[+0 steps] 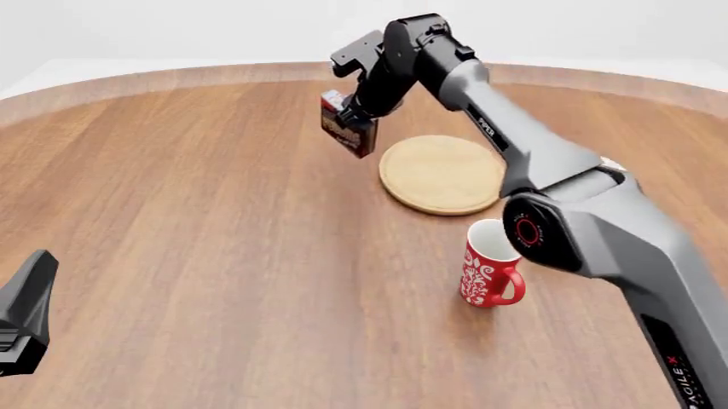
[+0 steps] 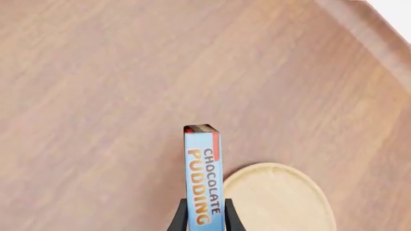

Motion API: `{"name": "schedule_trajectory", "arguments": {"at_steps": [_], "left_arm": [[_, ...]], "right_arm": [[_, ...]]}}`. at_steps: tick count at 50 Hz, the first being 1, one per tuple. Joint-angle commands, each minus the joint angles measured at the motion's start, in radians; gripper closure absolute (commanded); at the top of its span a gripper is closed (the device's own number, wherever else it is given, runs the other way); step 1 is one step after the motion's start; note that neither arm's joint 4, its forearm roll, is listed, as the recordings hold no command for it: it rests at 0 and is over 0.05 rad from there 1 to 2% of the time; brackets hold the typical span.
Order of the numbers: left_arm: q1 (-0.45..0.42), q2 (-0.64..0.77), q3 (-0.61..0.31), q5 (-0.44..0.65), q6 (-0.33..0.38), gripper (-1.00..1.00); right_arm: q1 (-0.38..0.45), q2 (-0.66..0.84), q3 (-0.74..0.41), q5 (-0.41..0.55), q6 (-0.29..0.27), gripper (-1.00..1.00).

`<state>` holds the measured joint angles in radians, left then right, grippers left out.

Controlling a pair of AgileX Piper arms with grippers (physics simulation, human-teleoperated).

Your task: Put the chocolate pudding to the left of the plate.

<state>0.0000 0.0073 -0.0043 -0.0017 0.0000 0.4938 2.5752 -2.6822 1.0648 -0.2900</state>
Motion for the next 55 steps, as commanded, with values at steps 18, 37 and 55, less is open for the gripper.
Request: {"name": "schedule_trajectory", "arguments": {"at_steps": [18, 37, 55], "left_arm": [[0.0, 0.0, 0.0, 0.0, 0.0, -1.0], [0.0, 0.0, 0.0, 0.0, 0.0, -1.0], [0.0, 0.0, 0.0, 0.0, 0.0, -1.0]], "right_arm": [[0.005, 0.133, -0.148, 0.085, 0.006, 1.0], [0.018, 0.145, -0.148, 0.091, 0.009, 1.0], [0.028, 0.16, -0.148, 0.095, 0.011, 1.0]]}}
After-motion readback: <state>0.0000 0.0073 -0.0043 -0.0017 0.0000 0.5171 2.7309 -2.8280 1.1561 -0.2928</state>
